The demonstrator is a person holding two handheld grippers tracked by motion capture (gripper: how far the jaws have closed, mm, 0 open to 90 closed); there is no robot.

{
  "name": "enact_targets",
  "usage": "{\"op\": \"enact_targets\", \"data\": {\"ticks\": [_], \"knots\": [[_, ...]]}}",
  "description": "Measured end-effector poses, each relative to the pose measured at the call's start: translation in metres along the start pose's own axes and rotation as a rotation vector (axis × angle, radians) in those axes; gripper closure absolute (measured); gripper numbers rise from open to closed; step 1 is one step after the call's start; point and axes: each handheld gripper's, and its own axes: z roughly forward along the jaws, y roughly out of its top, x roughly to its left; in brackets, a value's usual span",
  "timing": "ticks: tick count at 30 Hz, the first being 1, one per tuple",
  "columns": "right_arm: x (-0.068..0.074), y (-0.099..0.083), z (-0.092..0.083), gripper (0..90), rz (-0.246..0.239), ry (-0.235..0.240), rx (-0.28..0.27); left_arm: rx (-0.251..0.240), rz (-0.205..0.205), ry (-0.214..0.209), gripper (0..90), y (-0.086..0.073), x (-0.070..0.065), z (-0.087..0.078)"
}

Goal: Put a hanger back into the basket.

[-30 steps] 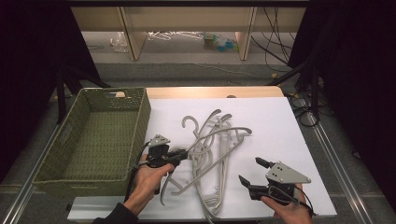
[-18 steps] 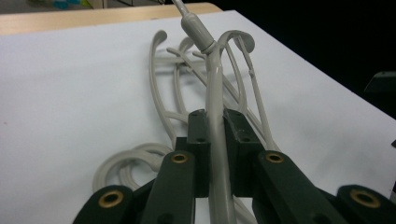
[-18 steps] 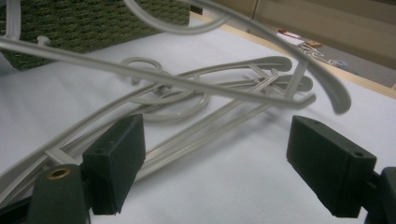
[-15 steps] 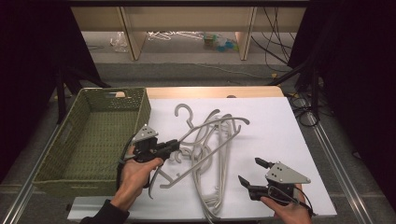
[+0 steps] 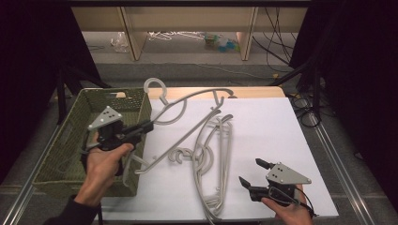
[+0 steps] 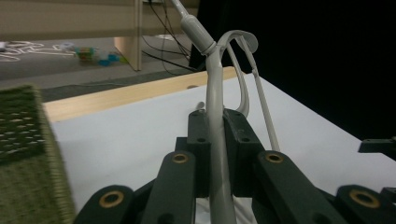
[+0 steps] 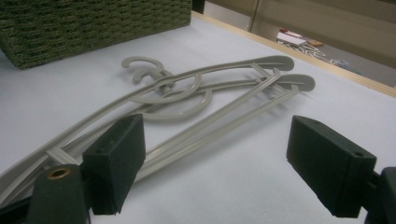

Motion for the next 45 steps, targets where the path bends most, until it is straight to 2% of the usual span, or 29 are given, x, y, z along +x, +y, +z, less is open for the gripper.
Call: {"op": "enact_targets", "data": {"ticks": [2, 3, 4, 5, 8, 9, 10, 11, 14, 18, 25, 29, 33, 34, 37, 45], "knots": [[0.0, 0.0, 0.0, 20.4, 0.002, 0.002, 0.0, -0.007, 0.002, 0.033, 81.4, 0.004, 0.012, -0.01], [0.0, 0.0, 0.001, 20.4, -0.003, 0.002, -0.002, -0.016, -0.009, 0.051, 81.4, 0.005, 0.023, -0.017], [0.0, 0.0, 0.001, 20.4, -0.003, 0.003, 0.001, -0.012, -0.031, 0.052, 81.5, 0.005, 0.028, -0.022], [0.0, 0.0, 0.001, 20.4, -0.007, 0.003, 0.002, -0.013, -0.03, 0.067, 81.5, 0.005, 0.035, -0.027], [0.001, 0.0, 0.002, 20.4, -0.006, 0.005, 0.003, -0.024, -0.04, 0.11, 81.5, 0.005, 0.052, -0.04], [0.001, 0.0, 0.002, 20.4, -0.005, 0.004, 0.002, -0.024, -0.04, 0.11, 81.4, 0.005, 0.052, -0.04], [0.001, 0.0, 0.002, 20.4, -0.005, 0.004, 0.002, -0.042, -0.064, 0.137, 81.5, 0.004, 0.064, -0.051], [0.001, 0.0, 0.002, 20.4, -0.001, 0.005, 0.003, -0.051, -0.079, 0.147, 81.5, 0.003, 0.07, -0.056], [0.0, 0.0, 0.002, 20.4, -0.002, 0.003, 0.004, -0.058, -0.117, 0.17, 81.4, -0.002, 0.085, -0.07], [0.0, 0.0, 0.003, 20.4, -0.003, 0.0, -0.005, -0.056, -0.156, 0.197, 81.5, -0.011, 0.102, -0.08], [0.0, 0.0, 0.004, 20.4, 0.005, 0.008, 0.009, -0.067, -0.197, 0.235, 81.5, -0.023, 0.124, -0.092], [0.0, 0.0, 0.005, 20.4, 0.005, 0.01, 0.009, -0.062, -0.177, 0.274, 81.5, -0.024, 0.139, -0.101], [0.001, 0.0, 0.006, 20.4, 0.005, 0.003, -0.001, -0.054, -0.179, 0.289, 81.4, -0.027, 0.154, -0.106], [0.0, 0.0, 0.006, 20.4, 0.003, 0.009, 0.013, -0.049, -0.181, 0.3, 81.4, -0.028, 0.157, -0.107], [0.0, 0.0, 0.006, 20.4, 0.002, 0.009, 0.012, -0.035, -0.174, 0.316, 81.3, -0.03, 0.164, -0.108], [-0.001, -0.001, 0.005, 20.4, 0.013, 0.004, 0.003, -0.014, -0.199, 0.319, 81.2, -0.046, 0.178, -0.11]]}}
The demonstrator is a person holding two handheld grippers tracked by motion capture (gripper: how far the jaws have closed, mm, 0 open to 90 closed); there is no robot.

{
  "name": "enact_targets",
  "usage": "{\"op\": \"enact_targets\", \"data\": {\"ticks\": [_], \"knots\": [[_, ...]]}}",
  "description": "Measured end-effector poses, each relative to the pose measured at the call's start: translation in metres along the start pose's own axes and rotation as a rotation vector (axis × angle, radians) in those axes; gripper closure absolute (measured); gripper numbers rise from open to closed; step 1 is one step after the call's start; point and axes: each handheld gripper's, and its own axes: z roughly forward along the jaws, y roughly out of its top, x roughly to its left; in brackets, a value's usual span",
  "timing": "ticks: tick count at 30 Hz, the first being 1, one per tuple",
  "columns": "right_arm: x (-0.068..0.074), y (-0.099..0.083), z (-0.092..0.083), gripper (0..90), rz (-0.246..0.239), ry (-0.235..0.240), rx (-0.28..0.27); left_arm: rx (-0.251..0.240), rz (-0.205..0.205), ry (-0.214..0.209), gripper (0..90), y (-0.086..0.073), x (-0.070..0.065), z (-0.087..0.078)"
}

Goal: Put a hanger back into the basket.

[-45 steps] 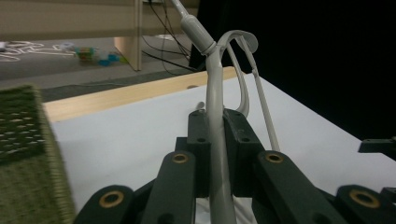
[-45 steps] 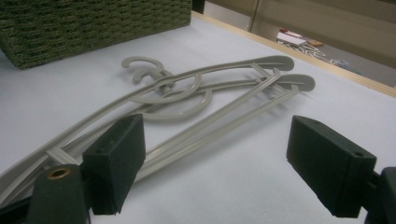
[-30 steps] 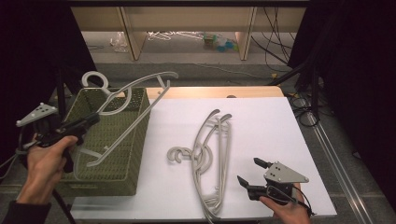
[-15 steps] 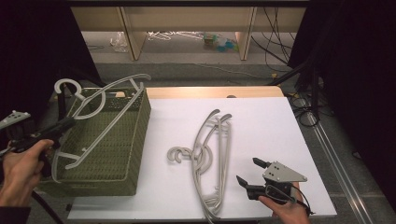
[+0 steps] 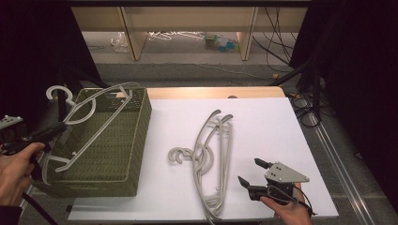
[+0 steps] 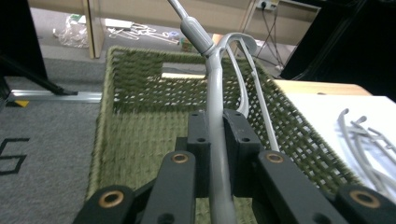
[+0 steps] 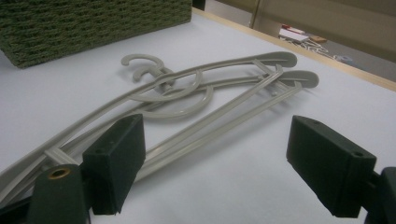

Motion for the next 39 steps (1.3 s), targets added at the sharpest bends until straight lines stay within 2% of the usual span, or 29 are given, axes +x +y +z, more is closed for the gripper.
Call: {"op": "enact_targets", "data": {"ticks": [2, 10, 14, 16, 20, 21, 23, 25, 29, 33, 35, 36, 39], "knots": [[0.0, 0.0, 0.0, 20.4, -0.003, 0.003, 0.003, 0.013, 0.006, 0.011, 81.3, -0.003, 0.003, 0.003], [0.001, 0.0, 0.002, 20.4, -0.004, 0.007, 0.004, 0.056, 0.028, 0.013, 81.3, -0.007, 0.007, 0.014], [0.001, 0.0, 0.002, 20.4, -0.006, 0.009, 0.006, 0.083, 0.101, 0.014, 81.4, -0.003, 0.005, 0.022], [0.001, 0.0, 0.002, 20.4, -0.008, 0.013, 0.013, 0.106, 0.146, 0.034, 81.4, -0.001, 0.005, 0.026], [0.0, 0.0, 0.001, 20.4, -0.002, 0.012, 0.012, 0.135, 0.145, 0.024, 81.3, -0.001, 0.009, 0.034], [0.0, 0.0, 0.001, 20.4, -0.002, 0.014, 0.014, 0.172, 0.16, 0.025, 81.2, -0.003, 0.011, 0.039], [0.001, 0.0, 0.002, 20.4, -0.006, 0.018, 0.014, 0.199, 0.168, 0.059, 80.8, -0.006, 0.013, 0.045], [0.001, 0.0, 0.002, 20.3, -0.009, 0.019, 0.014, 0.195, 0.148, 0.052, 81.3, -0.008, 0.016, 0.048], [0.001, 0.0, 0.003, 20.4, -0.006, 0.021, 0.022, 0.227, 0.187, 0.075, 81.1, -0.011, 0.02, 0.052], [0.002, 0.0, 0.003, 20.4, -0.012, 0.022, 0.02, 0.237, 0.161, 0.104, 80.5, -0.015, 0.023, 0.057], [0.002, 0.0, 0.003, 20.4, -0.011, 0.024, 0.021, 0.255, 0.19, 0.113, 80.2, -0.016, 0.022, 0.06], [0.002, 0.0, 0.003, 20.4, -0.011, 0.024, 0.02, 0.298, 0.236, 0.125, 79.8, -0.016, 0.023, 0.061], [0.002, 0.0, 0.003, 20.3, -0.015, 0.024, 0.02, 0.318, 0.252, 0.149, 78.6, -0.017, 0.022, 0.065]]}}
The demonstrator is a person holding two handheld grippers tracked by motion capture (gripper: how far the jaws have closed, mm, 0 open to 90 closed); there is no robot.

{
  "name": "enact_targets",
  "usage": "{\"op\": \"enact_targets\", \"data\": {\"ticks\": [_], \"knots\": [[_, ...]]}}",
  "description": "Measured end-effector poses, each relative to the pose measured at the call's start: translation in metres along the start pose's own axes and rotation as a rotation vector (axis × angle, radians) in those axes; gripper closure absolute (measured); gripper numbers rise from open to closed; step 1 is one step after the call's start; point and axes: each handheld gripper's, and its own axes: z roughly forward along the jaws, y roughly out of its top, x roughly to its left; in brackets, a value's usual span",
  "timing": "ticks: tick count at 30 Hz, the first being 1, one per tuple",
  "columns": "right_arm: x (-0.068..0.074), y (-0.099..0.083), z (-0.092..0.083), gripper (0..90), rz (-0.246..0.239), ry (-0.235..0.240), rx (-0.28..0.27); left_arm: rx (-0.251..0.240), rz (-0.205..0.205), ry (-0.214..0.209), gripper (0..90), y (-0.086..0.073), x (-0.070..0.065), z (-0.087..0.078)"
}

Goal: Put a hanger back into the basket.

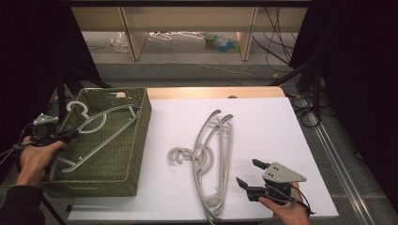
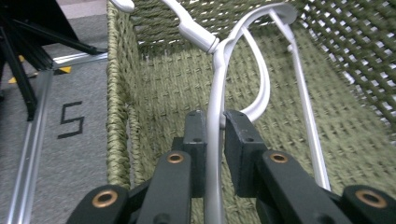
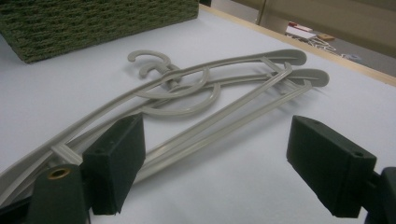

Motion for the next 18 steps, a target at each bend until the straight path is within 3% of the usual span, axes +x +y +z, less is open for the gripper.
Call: {"op": "enact_targets", "data": {"ticks": [7, 12, 15, 16, 18], "knots": [[0.0, 0.0, 0.0, 20.4, 0.004, 0.004, 0.001, -0.006, -0.011, -0.007, 74.0, 0.0, -0.002, 0.0], [0.0, 0.0, 0.0, 20.3, 0.006, 0.003, 0.002, -0.107, -0.14, -0.055, 62.6, 0.001, -0.008, -0.012], [0.0, 0.0, 0.0, 20.4, 0.006, 0.0, 0.004, -0.161, -0.182, -0.106, 53.8, 0.001, -0.014, -0.024], [0.0, 0.0, 0.0, 20.4, 0.006, 0.0, 0.004, -0.146, -0.184, -0.102, 50.5, 0.001, -0.015, -0.028], [0.0, 0.0, 0.0, 20.3, 0.006, 0.001, 0.003, -0.161, -0.148, -0.074, 43.6, 0.004, -0.022, -0.042]]}}
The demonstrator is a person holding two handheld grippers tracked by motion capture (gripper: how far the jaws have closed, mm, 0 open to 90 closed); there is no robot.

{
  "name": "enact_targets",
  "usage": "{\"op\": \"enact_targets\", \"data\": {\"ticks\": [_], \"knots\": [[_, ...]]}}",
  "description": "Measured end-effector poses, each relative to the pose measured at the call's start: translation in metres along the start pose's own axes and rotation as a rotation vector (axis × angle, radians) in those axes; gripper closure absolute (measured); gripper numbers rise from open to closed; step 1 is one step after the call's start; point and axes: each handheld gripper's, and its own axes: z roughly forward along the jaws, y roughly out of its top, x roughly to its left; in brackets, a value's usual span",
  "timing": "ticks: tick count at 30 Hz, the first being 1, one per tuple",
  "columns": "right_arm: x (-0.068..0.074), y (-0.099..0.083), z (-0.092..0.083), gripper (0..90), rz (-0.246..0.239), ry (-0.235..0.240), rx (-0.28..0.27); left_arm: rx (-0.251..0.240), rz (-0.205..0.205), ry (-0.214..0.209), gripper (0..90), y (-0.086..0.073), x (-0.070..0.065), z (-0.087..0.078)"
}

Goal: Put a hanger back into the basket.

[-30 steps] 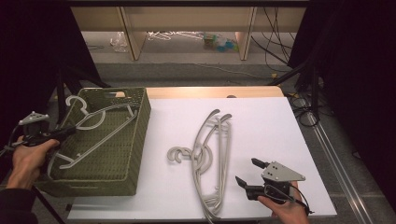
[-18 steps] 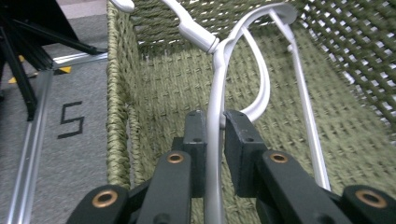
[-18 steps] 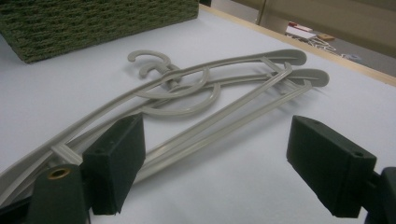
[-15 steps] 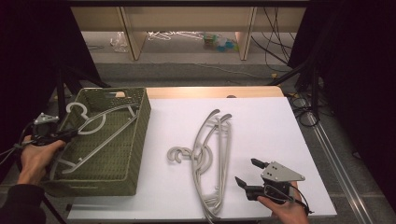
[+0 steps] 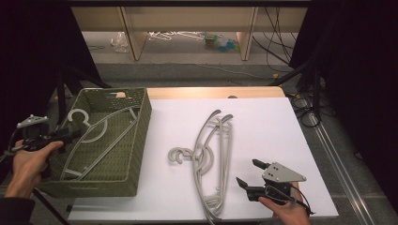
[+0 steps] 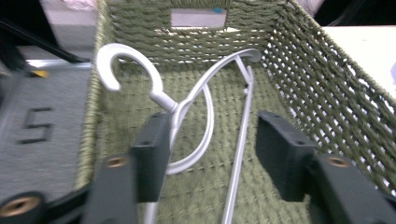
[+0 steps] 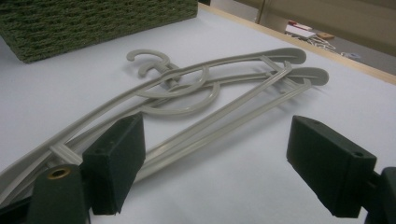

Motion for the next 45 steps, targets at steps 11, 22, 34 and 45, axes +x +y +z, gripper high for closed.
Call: {"op": "enact_targets", "data": {"ticks": [11, 22, 34, 45], "knots": [[0.001, 0.001, 0.0, 20.3, 0.0, -0.001, 0.0, -0.077, 0.049, -0.237, 31.1, -0.003, -0.105, -0.043], [-0.001, 0.001, -0.003, 20.3, -0.002, -0.01, -0.012, 0.045, 0.069, -0.495, 23.7, -0.032, -0.21, -0.001], [-0.003, 0.0, -0.005, 20.3, 0.009, -0.01, -0.023, 0.127, 0.139, -0.573, 24.8, -0.075, -0.261, 0.047], [-0.003, 0.0, -0.005, 20.1, 0.011, -0.003, -0.025, 0.202, 0.117, -0.604, 25.5, -0.095, -0.28, 0.069]]}}
